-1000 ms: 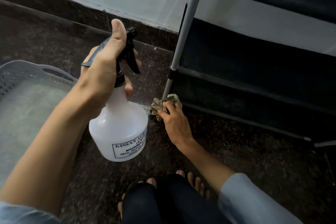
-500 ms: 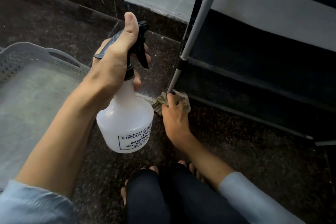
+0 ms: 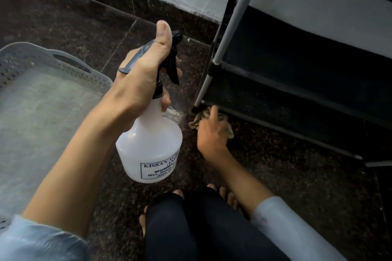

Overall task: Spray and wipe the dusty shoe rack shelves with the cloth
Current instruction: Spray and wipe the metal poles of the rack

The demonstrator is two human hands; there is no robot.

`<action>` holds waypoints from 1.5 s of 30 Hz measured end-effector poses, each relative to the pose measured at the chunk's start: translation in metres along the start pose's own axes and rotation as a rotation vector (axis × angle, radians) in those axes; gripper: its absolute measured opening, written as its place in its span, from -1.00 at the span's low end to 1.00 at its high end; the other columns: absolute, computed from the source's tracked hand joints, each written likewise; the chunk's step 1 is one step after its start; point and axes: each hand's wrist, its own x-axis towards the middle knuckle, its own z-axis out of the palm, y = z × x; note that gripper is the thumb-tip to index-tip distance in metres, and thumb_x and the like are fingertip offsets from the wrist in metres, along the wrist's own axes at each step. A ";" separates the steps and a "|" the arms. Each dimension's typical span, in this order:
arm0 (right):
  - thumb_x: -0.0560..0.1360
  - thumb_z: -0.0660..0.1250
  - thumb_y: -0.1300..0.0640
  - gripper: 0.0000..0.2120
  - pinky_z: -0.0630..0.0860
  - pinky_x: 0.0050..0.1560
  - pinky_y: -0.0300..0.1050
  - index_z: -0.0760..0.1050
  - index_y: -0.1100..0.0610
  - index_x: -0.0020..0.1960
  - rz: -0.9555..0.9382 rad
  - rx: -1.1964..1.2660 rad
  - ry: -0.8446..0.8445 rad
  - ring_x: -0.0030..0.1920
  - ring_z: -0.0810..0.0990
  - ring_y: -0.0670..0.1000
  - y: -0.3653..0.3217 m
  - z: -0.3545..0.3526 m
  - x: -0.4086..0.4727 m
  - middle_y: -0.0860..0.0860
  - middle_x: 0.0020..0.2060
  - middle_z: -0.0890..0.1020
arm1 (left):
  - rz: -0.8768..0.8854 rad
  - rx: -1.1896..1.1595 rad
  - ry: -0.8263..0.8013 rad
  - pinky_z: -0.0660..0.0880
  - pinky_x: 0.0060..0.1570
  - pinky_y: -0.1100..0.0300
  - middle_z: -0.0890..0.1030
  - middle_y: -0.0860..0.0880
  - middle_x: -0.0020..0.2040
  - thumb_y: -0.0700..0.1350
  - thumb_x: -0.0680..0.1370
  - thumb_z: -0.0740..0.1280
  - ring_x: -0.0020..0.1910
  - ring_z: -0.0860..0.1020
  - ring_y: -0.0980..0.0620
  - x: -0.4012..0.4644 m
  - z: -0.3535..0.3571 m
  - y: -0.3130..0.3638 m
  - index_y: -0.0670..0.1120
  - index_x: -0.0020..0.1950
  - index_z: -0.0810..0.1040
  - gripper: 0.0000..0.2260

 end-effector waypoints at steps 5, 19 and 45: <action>0.48 0.36 0.22 -0.67 0.56 0.00 -0.02 0.52 0.10 0.24 -0.346 0.151 0.411 0.10 0.47 0.18 0.000 -0.006 0.005 0.08 0.26 0.31 | 0.017 0.031 -0.046 0.40 -0.54 0.17 0.62 -0.29 -0.12 0.38 0.51 0.08 -0.59 0.42 0.04 -0.004 0.006 -0.005 -0.09 -0.22 0.54 -0.44; 0.50 0.29 0.18 -0.82 0.47 -0.06 -0.25 0.67 0.02 -0.10 -0.306 0.695 -0.033 -0.07 0.48 -0.12 0.042 -0.118 -0.047 -0.09 -0.05 0.45 | 0.100 0.027 -0.048 0.38 -0.47 0.16 0.66 -0.06 -0.18 0.43 0.44 0.12 -0.58 0.43 0.03 -0.042 0.009 0.053 -0.07 -0.17 0.53 -0.43; 0.59 0.13 0.35 -0.69 0.54 0.09 -0.05 0.39 0.15 0.30 0.344 1.979 0.993 0.07 0.57 0.11 0.432 -0.310 -0.274 0.19 0.19 0.54 | 0.218 0.006 -0.647 0.43 -0.53 0.21 0.61 -0.20 -0.23 0.37 0.52 0.13 -0.56 0.48 0.02 -0.228 0.398 0.252 -0.16 -0.07 0.57 -0.41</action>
